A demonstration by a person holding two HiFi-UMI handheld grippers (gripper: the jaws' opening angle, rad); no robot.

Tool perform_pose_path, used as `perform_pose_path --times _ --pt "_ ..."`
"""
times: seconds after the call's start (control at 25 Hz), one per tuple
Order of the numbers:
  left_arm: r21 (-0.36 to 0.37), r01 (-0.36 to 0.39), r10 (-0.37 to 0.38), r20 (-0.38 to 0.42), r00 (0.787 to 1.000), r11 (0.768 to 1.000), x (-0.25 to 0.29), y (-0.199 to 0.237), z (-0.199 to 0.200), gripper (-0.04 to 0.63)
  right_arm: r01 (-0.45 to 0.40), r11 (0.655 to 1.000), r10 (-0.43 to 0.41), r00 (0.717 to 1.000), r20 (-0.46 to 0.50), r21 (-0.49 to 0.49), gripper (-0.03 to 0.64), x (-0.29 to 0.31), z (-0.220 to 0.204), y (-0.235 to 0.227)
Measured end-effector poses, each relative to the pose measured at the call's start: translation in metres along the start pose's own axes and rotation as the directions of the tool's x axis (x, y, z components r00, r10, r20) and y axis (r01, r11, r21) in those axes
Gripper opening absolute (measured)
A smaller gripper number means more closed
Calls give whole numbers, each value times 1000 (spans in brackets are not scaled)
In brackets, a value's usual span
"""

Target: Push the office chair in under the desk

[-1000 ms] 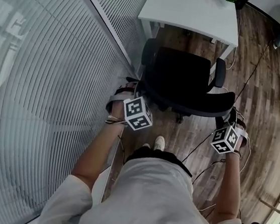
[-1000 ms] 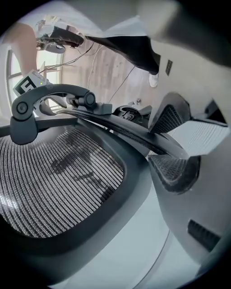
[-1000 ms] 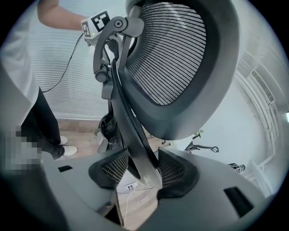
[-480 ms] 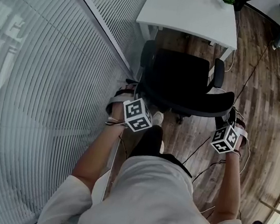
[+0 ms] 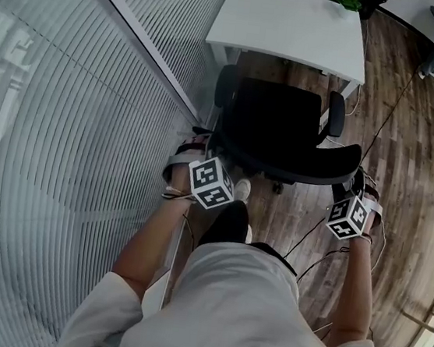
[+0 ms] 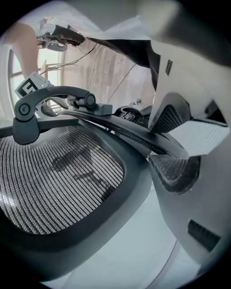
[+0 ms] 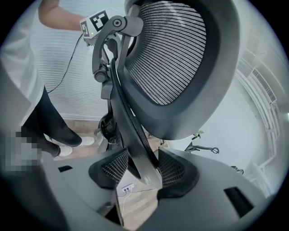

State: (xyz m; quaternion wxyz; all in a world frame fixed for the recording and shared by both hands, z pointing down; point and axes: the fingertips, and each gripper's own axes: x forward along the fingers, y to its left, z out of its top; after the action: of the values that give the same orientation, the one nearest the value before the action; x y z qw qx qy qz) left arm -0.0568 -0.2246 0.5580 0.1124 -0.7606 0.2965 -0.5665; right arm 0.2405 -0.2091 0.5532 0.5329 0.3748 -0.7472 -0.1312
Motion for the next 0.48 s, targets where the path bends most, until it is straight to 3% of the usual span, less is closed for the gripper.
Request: perform_pose_path --times 0.48 --pt "5 6 -6 0 1000 1000 33 44 3 164 -5 1000 5 1000 -7 12 221 38 14 -32"
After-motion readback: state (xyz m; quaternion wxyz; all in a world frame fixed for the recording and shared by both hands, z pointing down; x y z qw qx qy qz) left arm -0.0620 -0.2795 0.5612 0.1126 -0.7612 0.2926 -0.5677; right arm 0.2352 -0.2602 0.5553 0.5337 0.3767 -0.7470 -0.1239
